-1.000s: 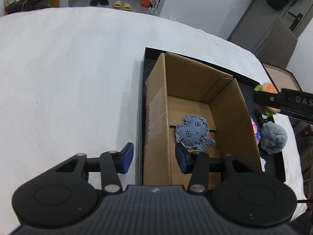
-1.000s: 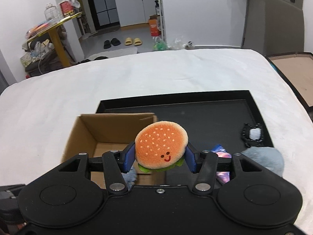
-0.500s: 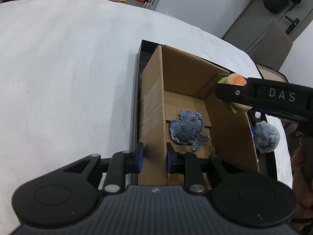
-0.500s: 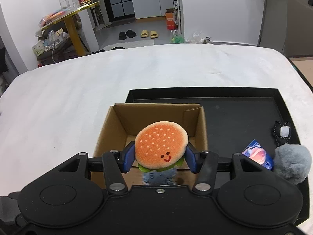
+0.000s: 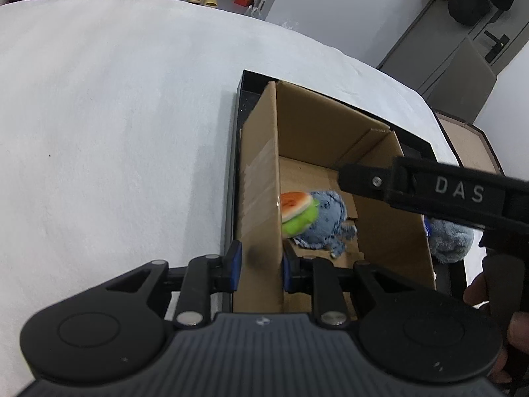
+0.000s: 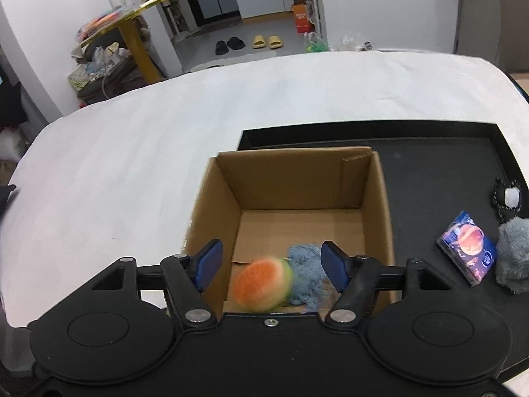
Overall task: Organize soft objects
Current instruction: 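Move the right gripper back to the grey fluffy plush on the tray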
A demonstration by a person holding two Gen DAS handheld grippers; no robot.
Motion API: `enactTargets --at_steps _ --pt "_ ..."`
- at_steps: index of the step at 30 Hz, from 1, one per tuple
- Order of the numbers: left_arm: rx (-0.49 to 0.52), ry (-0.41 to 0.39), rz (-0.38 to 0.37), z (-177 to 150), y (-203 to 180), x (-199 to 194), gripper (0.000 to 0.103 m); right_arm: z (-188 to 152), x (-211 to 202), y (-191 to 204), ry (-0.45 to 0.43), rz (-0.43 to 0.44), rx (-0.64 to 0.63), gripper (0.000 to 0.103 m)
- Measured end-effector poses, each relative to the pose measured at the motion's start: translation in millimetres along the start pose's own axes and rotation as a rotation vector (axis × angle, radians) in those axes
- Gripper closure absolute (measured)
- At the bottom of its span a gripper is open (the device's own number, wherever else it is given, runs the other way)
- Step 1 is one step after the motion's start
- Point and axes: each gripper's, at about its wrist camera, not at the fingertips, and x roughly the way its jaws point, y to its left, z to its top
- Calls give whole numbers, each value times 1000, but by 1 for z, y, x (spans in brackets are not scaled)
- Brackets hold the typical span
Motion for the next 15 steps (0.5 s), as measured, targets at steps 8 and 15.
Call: enactTargets --at_steps 8,15 --pt "17 -25 43 2 -9 -4 80 -2 -5 -18 -6 -24 26 37" --pt "34 -19 107 2 -19 -5 67 -8 -16 -31 -18 -7 34 36"
